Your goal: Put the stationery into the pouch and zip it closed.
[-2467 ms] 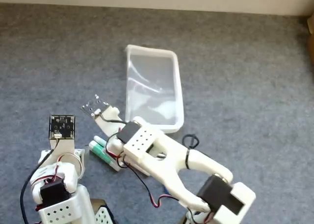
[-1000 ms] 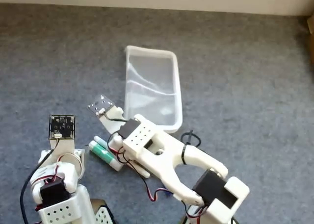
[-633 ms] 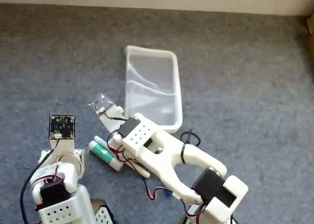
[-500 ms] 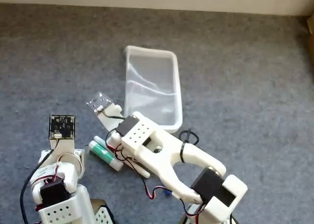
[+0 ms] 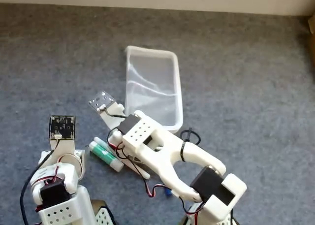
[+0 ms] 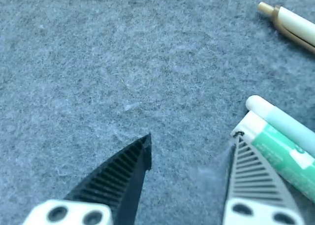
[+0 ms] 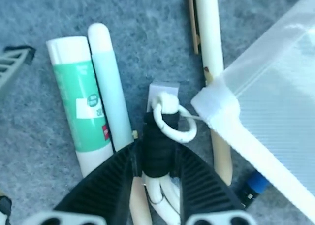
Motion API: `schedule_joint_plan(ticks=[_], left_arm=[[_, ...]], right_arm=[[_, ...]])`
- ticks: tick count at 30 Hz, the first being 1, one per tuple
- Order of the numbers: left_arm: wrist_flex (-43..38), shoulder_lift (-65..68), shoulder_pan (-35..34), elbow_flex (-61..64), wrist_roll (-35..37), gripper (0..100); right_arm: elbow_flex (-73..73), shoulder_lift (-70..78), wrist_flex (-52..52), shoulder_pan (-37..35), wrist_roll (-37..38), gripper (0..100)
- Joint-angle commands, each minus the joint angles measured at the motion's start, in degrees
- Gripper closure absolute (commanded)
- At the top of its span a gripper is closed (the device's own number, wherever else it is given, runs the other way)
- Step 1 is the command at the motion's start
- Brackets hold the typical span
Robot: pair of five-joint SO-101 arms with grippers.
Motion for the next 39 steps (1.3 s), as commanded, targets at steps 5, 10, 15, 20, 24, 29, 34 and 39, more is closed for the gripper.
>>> schedule_joint_plan(ticks=[5,10,15,20,24,29,34,39], left_arm=[[-1.0,-0.4,-0.1,-0.2,0.5,75],[-1.0,-0.4,-0.1,-0.7,0.5,75],[-1.2,-0.5,-0.1,-3.1,3.0,74],[-4.1,-0.4,0.0,-3.6,7.4,65],[-3.9,-0.4,6.6,-5.4,8.4,64],[-4.3,-0.4,15.2,-8.7,8.5,64],[-4.3,-0.4,22.4,-13.8,13.4,64],[-7.2,-0.4,26.0,-14.5,16.4,64]], right_arm=[[-3.1,-2.0,1.8,0.8,2.2,99.2],[-2.9,-10.2,4.4,2.8,3.6,99.2],[2.4,-20.2,5.0,6.2,6.6,99.3],[6.8,-28.3,5.0,7.7,6.8,99.3],[9.5,-34.2,5.1,8.9,6.8,99.3],[13.2,-40.7,5.3,8.9,6.9,99.3],[15.9,-46.1,5.3,8.9,6.9,99.3],[17.6,-49.8,5.4,8.9,6.9,99.3]])
